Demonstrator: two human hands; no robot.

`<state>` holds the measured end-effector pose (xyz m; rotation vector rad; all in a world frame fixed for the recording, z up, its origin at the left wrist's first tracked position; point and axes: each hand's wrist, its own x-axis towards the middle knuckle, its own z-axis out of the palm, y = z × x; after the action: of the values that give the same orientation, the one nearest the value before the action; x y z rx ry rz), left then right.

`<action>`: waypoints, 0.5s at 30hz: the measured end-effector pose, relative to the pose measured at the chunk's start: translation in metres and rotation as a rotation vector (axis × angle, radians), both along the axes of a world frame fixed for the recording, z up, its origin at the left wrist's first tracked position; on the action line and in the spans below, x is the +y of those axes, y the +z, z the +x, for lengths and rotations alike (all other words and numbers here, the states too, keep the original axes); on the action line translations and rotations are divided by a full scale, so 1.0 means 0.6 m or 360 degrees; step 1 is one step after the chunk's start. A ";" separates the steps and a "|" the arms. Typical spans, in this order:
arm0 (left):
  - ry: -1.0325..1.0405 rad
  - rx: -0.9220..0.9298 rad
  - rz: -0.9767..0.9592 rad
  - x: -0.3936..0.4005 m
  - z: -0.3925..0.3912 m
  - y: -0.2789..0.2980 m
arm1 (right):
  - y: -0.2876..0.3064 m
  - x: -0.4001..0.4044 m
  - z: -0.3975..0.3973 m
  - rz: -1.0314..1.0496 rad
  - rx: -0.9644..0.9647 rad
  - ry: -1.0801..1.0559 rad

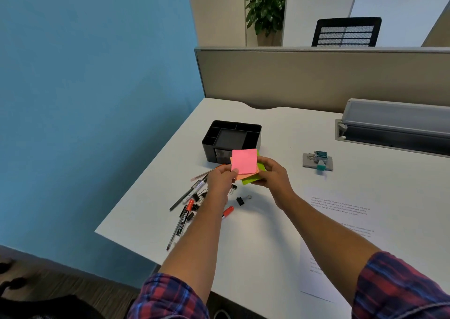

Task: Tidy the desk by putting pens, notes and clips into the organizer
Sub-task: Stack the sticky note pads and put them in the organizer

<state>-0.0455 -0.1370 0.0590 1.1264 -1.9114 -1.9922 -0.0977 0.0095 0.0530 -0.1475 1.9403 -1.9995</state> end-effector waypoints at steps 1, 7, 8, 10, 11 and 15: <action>0.0011 0.0017 -0.0012 0.001 0.001 0.001 | 0.003 0.001 -0.001 -0.0036 -0.0042 -0.0020; -0.0057 0.0105 -0.0135 0.013 0.008 -0.001 | -0.007 -0.003 -0.001 0.0080 0.0054 -0.0067; -0.0070 0.0127 -0.0109 0.016 0.007 0.001 | -0.012 -0.003 -0.002 0.0101 0.0081 -0.0083; -0.0004 0.0100 0.0050 0.021 0.004 0.012 | -0.015 -0.002 -0.004 0.0076 0.0069 -0.0130; 0.0043 0.0045 0.0150 0.021 0.005 0.018 | -0.013 -0.001 -0.004 0.0052 0.0043 -0.0139; -0.0076 0.0123 0.0544 0.015 0.013 0.019 | -0.007 0.002 -0.007 -0.0012 -0.0048 -0.0100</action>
<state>-0.0380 -0.1282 0.0702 1.0631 -1.6150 -2.4170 -0.1016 0.0107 0.0488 -0.0584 1.9415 -2.0367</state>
